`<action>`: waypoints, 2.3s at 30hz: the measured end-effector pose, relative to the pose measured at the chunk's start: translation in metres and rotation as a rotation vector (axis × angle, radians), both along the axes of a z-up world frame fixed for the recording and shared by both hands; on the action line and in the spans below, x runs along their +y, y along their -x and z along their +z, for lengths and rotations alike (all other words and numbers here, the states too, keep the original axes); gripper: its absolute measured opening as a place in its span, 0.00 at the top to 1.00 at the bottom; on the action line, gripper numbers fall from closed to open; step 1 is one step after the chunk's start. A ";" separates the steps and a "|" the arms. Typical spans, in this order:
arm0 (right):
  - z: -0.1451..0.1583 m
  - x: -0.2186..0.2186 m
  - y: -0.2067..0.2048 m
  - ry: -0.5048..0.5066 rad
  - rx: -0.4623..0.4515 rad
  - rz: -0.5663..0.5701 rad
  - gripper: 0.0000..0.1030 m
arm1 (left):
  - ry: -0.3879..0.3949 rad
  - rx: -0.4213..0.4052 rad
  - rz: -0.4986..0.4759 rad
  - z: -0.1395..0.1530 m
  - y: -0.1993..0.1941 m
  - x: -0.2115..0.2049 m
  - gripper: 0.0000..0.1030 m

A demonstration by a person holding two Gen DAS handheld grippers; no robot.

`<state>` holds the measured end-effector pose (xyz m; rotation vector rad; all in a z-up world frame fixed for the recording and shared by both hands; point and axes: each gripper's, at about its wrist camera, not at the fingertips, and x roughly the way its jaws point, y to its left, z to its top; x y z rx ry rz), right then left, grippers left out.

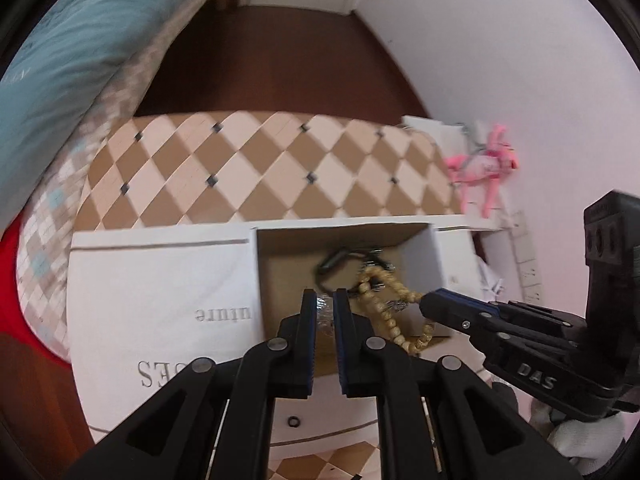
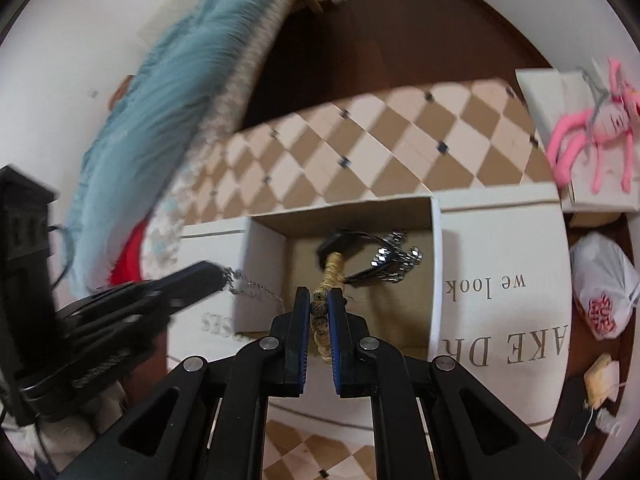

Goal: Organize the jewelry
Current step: 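Lower both items into the box and open both grippers, then raise both grippers out of the white box, then grasp a small black ring with the left gripper while the right gripper grasps another black ring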

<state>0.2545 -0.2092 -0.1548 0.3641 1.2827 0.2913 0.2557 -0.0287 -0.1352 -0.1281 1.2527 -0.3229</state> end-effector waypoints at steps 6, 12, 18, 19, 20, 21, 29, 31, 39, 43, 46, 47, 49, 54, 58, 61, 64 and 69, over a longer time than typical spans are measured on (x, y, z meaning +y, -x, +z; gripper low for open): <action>-0.014 -0.012 -0.002 0.124 0.031 -0.012 0.63 | -0.099 -0.004 0.060 -0.010 0.000 0.009 0.77; -0.001 -0.015 0.013 0.334 -0.054 -0.041 0.29 | -0.204 -0.099 0.131 -0.015 0.014 0.018 0.20; -0.021 -0.010 0.027 0.475 -0.059 -0.050 0.02 | -0.258 -0.152 0.137 -0.030 0.031 0.013 0.01; -0.023 -0.009 0.028 0.478 -0.060 -0.052 0.01 | -0.266 -0.160 0.137 -0.032 0.034 0.012 0.00; -0.025 -0.009 0.030 0.482 -0.060 -0.057 0.01 | -0.266 -0.158 0.140 -0.034 0.036 0.012 0.00; -0.026 -0.010 0.032 0.487 -0.063 -0.063 0.00 | -0.262 -0.152 0.142 -0.036 0.038 0.011 0.00; -0.020 -0.011 0.044 0.514 -0.103 -0.094 0.00 | -0.270 -0.173 0.166 -0.033 0.050 0.008 0.00; -0.014 -0.012 0.047 0.509 -0.114 -0.103 0.00 | -0.268 -0.190 0.173 -0.026 0.054 0.009 0.00; 0.023 -0.007 0.072 0.507 -0.209 -0.131 0.00 | -0.264 -0.280 0.175 0.011 0.083 0.008 0.00; 0.041 -0.008 0.085 0.495 -0.247 -0.149 0.00 | -0.242 -0.306 0.179 0.029 0.099 0.011 0.00; 0.056 -0.007 0.099 0.488 -0.274 -0.156 0.00 | -0.232 -0.330 0.176 0.043 0.113 0.011 0.00; 0.060 -0.007 0.103 0.484 -0.282 -0.157 0.00 | -0.226 -0.336 0.174 0.047 0.116 0.011 0.00; 0.070 -0.006 0.111 0.477 -0.301 -0.163 0.00 | -0.215 -0.353 0.169 0.057 0.124 0.011 0.00; 0.094 -0.006 0.132 0.457 -0.342 -0.172 0.00 | -0.203 -0.395 0.161 0.080 0.141 0.010 0.00; 0.107 -0.007 0.144 0.438 -0.364 -0.188 0.00 | -0.178 -0.402 0.162 0.092 0.151 0.010 0.00; 0.113 -0.009 0.152 0.418 -0.372 -0.198 0.00 | -0.180 -0.400 0.179 0.095 0.156 0.011 0.00; 0.116 -0.013 0.158 0.391 -0.369 -0.208 0.00 | -0.211 -0.400 0.199 0.091 0.157 0.010 0.00; 0.092 -0.024 0.151 0.365 -0.300 -0.219 0.00 | -0.241 -0.352 0.229 0.064 0.149 0.015 0.00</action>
